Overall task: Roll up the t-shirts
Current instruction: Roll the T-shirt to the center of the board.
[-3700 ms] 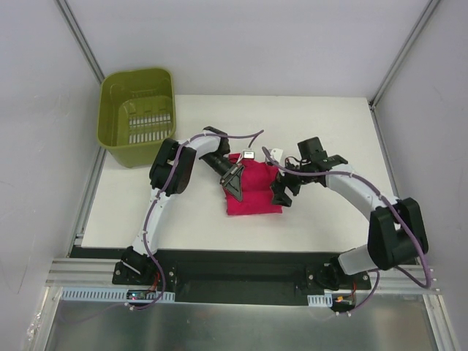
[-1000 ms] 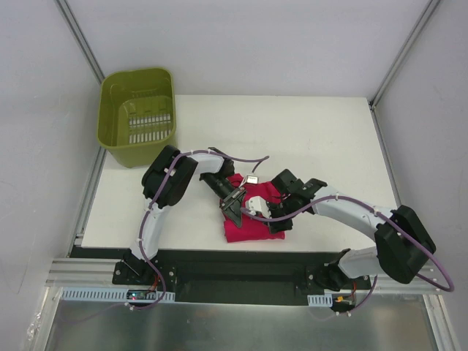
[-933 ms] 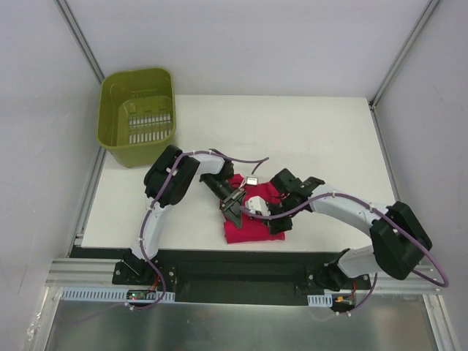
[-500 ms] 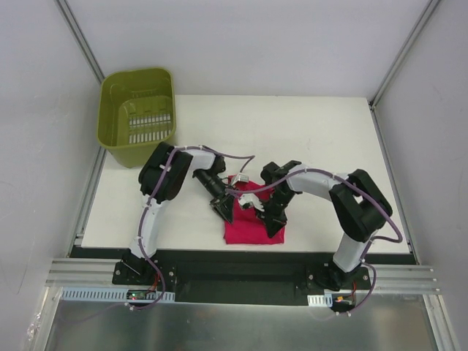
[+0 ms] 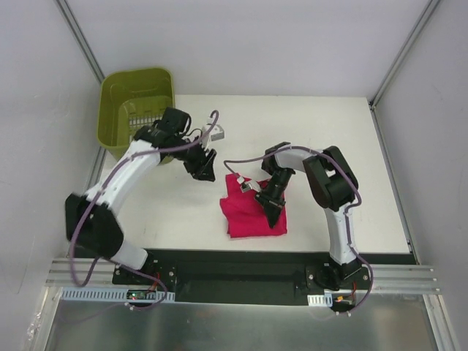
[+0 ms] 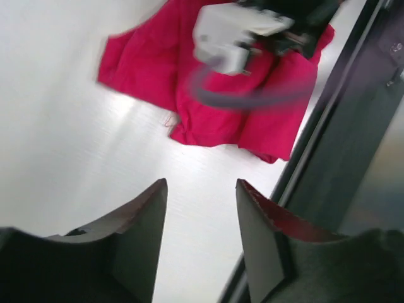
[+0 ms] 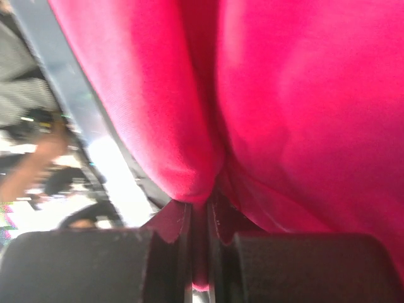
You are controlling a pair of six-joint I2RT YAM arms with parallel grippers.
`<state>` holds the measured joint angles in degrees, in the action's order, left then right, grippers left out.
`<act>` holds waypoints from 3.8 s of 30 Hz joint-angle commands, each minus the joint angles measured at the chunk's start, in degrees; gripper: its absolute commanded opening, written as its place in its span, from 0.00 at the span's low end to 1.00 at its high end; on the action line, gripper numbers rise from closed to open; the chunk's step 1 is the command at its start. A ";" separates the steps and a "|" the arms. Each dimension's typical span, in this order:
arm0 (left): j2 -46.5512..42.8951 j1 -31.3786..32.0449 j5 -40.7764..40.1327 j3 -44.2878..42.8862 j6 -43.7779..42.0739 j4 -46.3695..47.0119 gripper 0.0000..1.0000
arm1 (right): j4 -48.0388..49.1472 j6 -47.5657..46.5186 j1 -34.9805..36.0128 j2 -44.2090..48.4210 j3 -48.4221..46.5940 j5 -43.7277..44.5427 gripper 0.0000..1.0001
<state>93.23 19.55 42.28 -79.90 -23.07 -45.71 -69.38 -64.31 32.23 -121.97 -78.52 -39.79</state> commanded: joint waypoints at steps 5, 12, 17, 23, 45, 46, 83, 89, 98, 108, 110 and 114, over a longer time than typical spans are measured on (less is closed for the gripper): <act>-20.10 22.77 -11.95 21.08 -18.59 13.79 0.53 | -2.60 3.67 -1.90 -6.61 -6.29 3.23 0.01; -18.27 36.77 -24.78 33.92 -14.99 34.89 0.55 | -7.16 4.20 -2.08 -11.26 -10.86 2.61 0.01; -15.45 39.95 -26.81 35.51 -14.38 39.65 0.56 | -8.31 3.58 -2.17 -11.97 -11.65 2.26 0.01; -11.85 42.59 -27.43 36.04 -13.05 41.93 0.56 | -10.86 3.14 -2.52 -14.08 -13.85 1.47 0.01; -1.65 41.54 -22.08 33.23 -17.98 33.61 0.00 | -9.01 9.55 -14.01 -5.92 -20.25 -8.09 0.96; -1.39 39.88 -20.76 32.53 -17.80 32.63 0.00 | -9.62 9.99 -15.86 -4.52 -24.36 -10.46 0.96; 11.27 24.57 13.97 9.23 -15.51 11.09 0.02 | 53.13 -12.33 11.19 58.26 47.06 16.76 0.99; 11.53 22.55 15.63 10.11 -15.61 9.68 0.02 | 49.35 -7.85 10.84 54.56 43.54 18.26 0.48; 17.76 14.38 24.51 4.76 -11.65 1.17 0.00 | 29.43 -5.99 2.24 45.03 33.01 2.46 0.16; 30.34 10.95 25.05 -8.25 -15.17 -11.77 0.00 | 3.14 -18.29 -8.49 20.56 16.76 -8.02 0.11; 31.92 10.77 23.12 -9.66 -15.16 -11.94 0.01 | 0.67 -19.18 -9.72 15.73 14.90 -8.28 0.11; 33.24 10.42 18.89 -11.15 -14.30 -10.81 0.05 | -8.99 -24.01 -10.96 7.47 9.01 -8.90 0.11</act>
<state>125.82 32.12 66.22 -88.55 -35.97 -52.77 -60.36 -81.43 22.74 -108.84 -66.17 -48.82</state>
